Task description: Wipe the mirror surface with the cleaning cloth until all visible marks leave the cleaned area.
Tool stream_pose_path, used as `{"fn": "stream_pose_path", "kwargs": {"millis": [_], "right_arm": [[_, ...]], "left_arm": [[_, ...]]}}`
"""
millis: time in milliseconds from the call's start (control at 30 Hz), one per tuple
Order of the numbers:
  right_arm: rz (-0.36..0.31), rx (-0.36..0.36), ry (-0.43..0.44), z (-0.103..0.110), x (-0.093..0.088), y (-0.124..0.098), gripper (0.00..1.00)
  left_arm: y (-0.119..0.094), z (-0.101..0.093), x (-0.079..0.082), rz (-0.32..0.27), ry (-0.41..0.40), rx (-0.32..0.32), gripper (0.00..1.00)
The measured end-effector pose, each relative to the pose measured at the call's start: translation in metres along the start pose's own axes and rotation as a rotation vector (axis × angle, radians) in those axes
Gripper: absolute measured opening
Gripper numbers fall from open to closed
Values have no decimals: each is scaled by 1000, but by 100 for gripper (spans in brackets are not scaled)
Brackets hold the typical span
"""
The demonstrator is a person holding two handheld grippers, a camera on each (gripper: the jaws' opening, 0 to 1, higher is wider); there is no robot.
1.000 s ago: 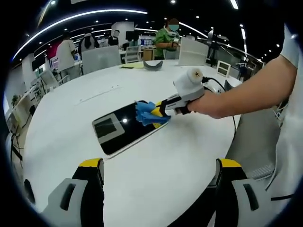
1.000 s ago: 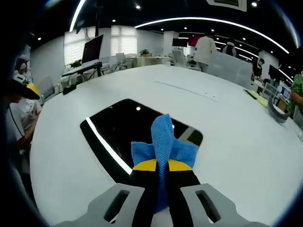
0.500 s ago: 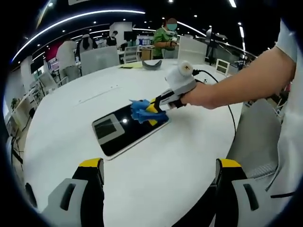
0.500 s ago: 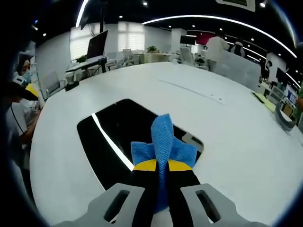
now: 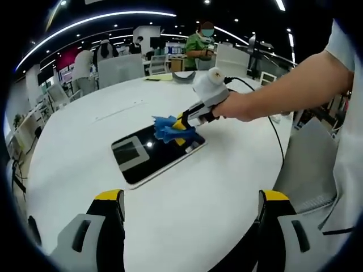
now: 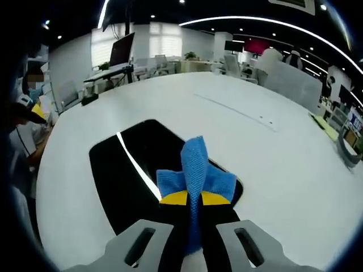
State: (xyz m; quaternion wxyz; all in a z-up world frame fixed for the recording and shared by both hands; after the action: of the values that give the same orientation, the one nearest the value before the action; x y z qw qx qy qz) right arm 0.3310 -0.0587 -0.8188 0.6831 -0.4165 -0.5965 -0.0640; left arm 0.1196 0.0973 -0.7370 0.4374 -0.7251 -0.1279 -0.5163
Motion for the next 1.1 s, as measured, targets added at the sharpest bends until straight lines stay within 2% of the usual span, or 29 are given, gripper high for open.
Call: {"fn": "stream_pose_path", "kwargs": {"millis": [133,300,733,833,1100], "right_arm": [[7,20,13,-3,1,2,1],[17,47,-6,-4,3,5,1],[39,113,-26,-9,8,14,1],[45,129,-41,-9,9,16,1],[60,180,-74,-11,12,20,1]], "left_arm": [[1,0,-2,-3,-6,-3,99],[3,0,-5,8,-7,-8,99],[4,-1,-7,-8,-39,-7,99],[3,1,-6,-22,-72,-4,99],[3,0,-6,-19,-60,-5,99]]}}
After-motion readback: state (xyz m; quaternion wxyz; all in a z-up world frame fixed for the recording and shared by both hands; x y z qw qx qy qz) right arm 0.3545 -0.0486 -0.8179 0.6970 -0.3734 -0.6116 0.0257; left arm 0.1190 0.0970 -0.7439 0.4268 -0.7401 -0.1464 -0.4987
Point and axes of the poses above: the point that each gripper's makers call its tool centre point, and the gripper's own axes: y roughly forward along the fingers, z roughly to its left, x roughly out of its top, the point moved 4 cm from there along -y, roughly backward along the fingers, and after that the axes turned 10 degrees about -z, right-handed, at the moved point
